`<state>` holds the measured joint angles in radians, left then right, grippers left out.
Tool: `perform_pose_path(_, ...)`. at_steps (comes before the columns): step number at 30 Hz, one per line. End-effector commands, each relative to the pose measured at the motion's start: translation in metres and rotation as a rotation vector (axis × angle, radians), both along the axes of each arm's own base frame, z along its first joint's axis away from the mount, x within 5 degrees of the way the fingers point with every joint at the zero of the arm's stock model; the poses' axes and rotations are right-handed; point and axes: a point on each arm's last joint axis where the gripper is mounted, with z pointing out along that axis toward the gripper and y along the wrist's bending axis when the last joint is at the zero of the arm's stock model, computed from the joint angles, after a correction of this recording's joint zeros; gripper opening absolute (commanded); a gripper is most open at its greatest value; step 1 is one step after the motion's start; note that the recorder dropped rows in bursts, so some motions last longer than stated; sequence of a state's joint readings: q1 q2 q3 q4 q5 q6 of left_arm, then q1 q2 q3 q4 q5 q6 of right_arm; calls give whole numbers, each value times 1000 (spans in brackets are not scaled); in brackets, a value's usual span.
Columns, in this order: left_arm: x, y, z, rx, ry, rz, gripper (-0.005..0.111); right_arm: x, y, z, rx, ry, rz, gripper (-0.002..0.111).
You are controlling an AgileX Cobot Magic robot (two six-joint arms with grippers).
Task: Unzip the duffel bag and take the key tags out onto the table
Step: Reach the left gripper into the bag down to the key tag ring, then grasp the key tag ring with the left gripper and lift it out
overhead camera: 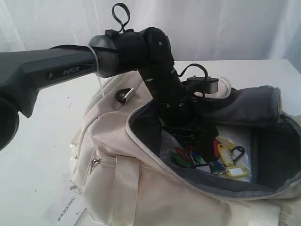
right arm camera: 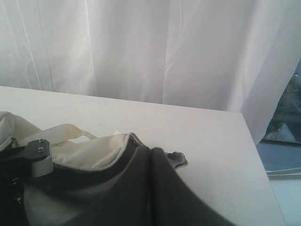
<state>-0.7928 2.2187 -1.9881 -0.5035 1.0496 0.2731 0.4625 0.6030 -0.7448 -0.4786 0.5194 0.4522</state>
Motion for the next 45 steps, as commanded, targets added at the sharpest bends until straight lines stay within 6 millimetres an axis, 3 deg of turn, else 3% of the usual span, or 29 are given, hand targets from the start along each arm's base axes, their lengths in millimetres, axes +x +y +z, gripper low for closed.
perform_pose_path(1,-12,-10,1,-25,30,-40,70,-1,-2,1,-1,-6,-8,0)
perform_pose_path(9,-16,-17,5,-94,70,-18,66,-1,-2,1,-1,-6,-8,0)
perform_pose_path(20,-11,-22,6,-140,22,24,24,-1,-2,1,-2,-3,-10,0)
perform_pose_path(24,-11,-23,7,-149,21,31,1,-1,-2,0,-2,-1,-11,0)
perform_pose_path(26,-12,-21,12,-153,13,17,0,-1,-2,0,-2,-1,-11,0)
perform_pose_path(29,-14,-14,30,-146,-33,-6,0,-2,-2,1,0,-4,-11,0)
perform_pose_path(37,-25,19,106,-91,-230,-46,0,-3,-3,1,0,-6,-12,0)
perform_pose_path(45,-34,46,149,-55,-392,-21,0,-3,-3,1,0,-6,-12,0)
